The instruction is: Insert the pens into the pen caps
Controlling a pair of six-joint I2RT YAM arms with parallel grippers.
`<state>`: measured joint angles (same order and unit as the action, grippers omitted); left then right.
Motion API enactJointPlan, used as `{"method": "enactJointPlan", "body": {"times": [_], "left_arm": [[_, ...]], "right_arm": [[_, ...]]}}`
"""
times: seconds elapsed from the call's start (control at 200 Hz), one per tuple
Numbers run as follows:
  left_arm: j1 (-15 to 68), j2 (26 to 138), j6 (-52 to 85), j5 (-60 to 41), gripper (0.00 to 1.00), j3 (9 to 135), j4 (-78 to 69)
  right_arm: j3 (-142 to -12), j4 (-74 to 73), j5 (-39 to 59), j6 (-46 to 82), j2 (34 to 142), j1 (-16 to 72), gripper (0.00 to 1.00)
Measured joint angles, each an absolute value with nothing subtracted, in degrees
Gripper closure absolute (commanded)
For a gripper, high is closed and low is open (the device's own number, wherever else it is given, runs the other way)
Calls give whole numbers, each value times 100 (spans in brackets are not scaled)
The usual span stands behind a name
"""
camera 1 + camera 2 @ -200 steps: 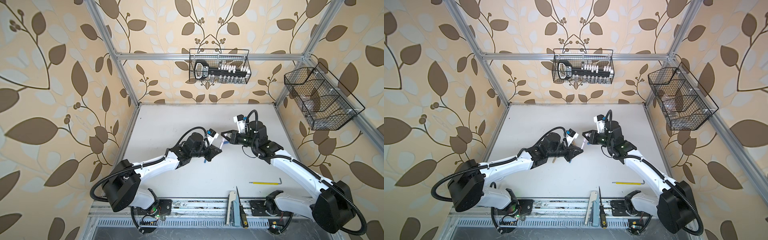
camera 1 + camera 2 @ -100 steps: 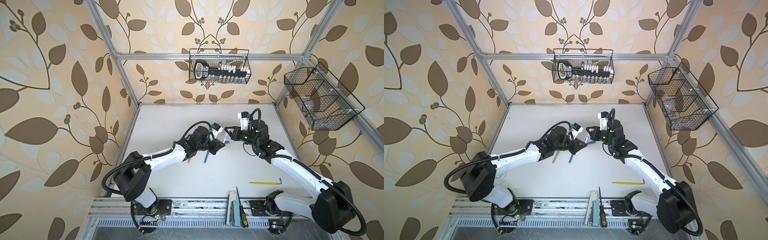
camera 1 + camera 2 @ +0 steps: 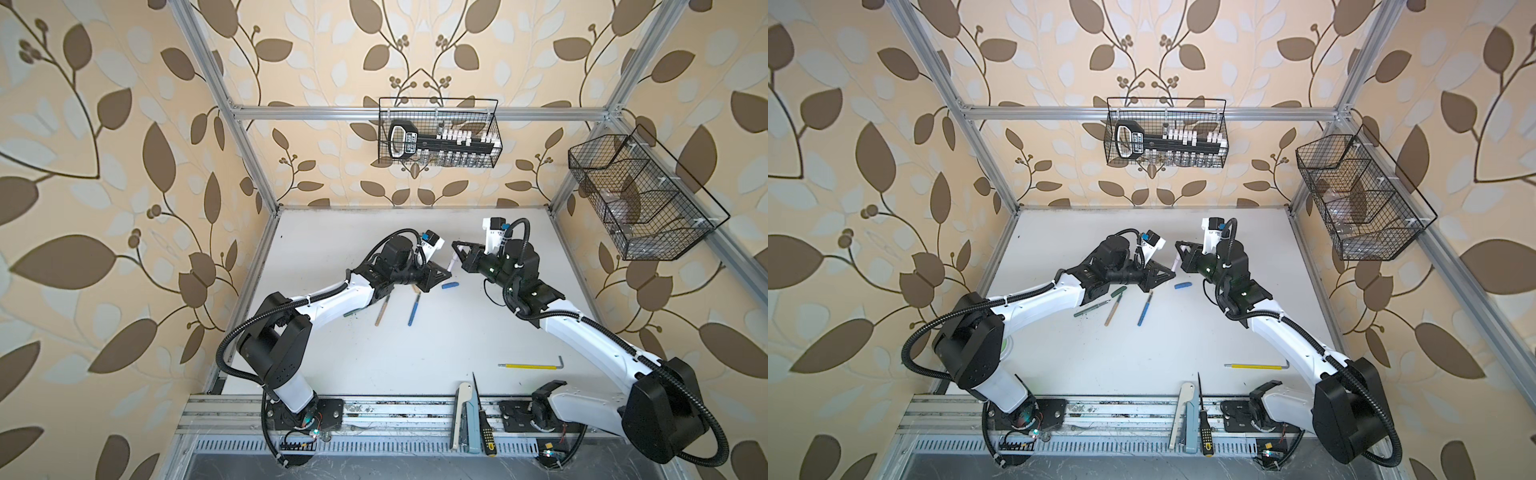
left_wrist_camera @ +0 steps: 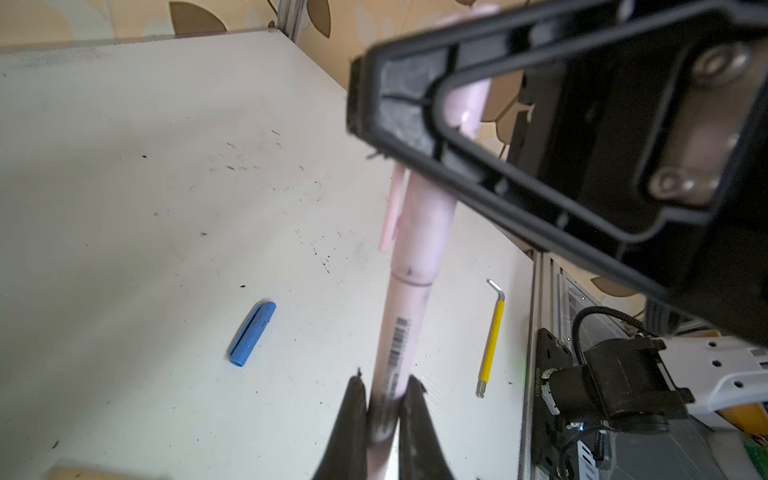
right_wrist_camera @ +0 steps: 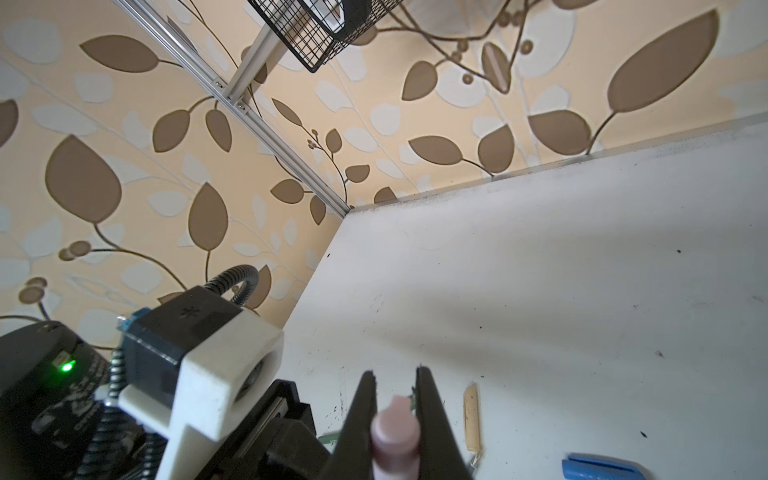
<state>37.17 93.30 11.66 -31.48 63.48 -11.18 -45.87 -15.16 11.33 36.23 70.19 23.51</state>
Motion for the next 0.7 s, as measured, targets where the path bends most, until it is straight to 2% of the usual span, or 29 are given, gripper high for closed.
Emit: {"method": "enactJointPlan", "body": {"times": [0.39,0.565,0.7], "left_arm": [[3391,9513,1573,-3972,100,6466,-1603],[3415,9684,1802,-4156,100,6475,-1859],[3601,9756,1920,-3824,99,6469,-1986]], "right_arm": [[-4713,-1800,996,3782,7166,2383,100],[-5063,-1138,1066,3610,7236,2250,100],[-5406,-576,1481,3430,7422,1973,100]]}}
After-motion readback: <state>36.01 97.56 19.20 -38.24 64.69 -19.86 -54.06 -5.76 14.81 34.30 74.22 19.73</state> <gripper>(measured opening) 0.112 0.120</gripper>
